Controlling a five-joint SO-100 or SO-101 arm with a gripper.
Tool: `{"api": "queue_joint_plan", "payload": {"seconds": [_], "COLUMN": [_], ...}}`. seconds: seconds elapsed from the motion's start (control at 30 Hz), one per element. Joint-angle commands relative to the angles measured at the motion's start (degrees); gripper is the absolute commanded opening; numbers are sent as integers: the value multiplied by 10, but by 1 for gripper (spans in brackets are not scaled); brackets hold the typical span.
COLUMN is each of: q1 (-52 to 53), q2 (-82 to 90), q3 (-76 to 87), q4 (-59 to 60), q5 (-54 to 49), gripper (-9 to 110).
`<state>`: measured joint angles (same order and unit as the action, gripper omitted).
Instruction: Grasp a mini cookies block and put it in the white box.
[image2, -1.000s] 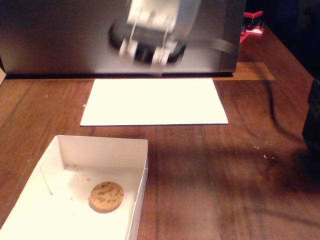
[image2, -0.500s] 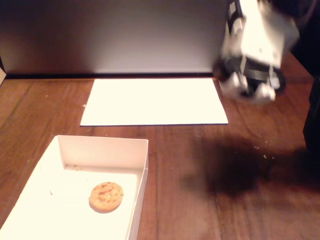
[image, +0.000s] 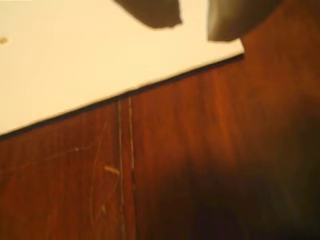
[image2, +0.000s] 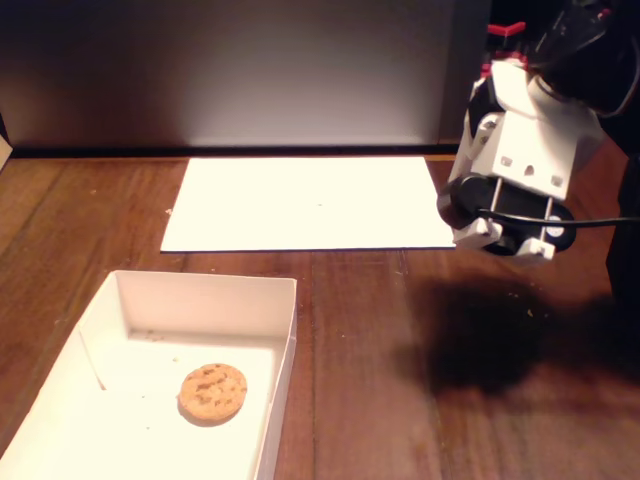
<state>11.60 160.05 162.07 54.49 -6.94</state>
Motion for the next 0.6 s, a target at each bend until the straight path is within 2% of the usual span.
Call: {"api": "queue_joint_plan", "payload": {"seconds": [0.0,0.57], "q1": [-4,6], "q2": [47,314], "q3": [19,192], "q4": [-33,4], "q5": [8,4], "gripper": [0,1]}}
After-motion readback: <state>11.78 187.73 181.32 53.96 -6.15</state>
